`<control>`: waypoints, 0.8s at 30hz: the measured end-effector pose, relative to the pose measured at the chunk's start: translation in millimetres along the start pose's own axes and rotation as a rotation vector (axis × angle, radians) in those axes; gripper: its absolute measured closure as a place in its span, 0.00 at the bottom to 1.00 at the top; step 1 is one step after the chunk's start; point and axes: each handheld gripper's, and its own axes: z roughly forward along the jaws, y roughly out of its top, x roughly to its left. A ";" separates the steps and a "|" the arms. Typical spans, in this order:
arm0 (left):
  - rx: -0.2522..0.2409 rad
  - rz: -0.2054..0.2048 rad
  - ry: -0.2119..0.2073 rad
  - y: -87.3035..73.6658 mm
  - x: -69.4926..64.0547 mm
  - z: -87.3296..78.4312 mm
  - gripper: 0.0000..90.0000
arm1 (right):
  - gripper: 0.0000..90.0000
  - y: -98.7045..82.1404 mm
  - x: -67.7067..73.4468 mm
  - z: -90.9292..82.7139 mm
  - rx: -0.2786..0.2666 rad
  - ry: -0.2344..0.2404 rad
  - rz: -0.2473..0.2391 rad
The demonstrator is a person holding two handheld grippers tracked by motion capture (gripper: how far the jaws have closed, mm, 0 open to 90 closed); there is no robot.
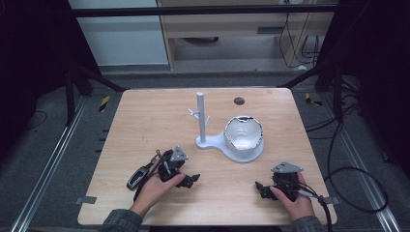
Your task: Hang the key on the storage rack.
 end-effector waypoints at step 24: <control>0.278 -0.069 0.126 24.4 57.2 -73.3 0.09 | 0.00 2.5 -3.3 2.1 0.003 -0.014 0.017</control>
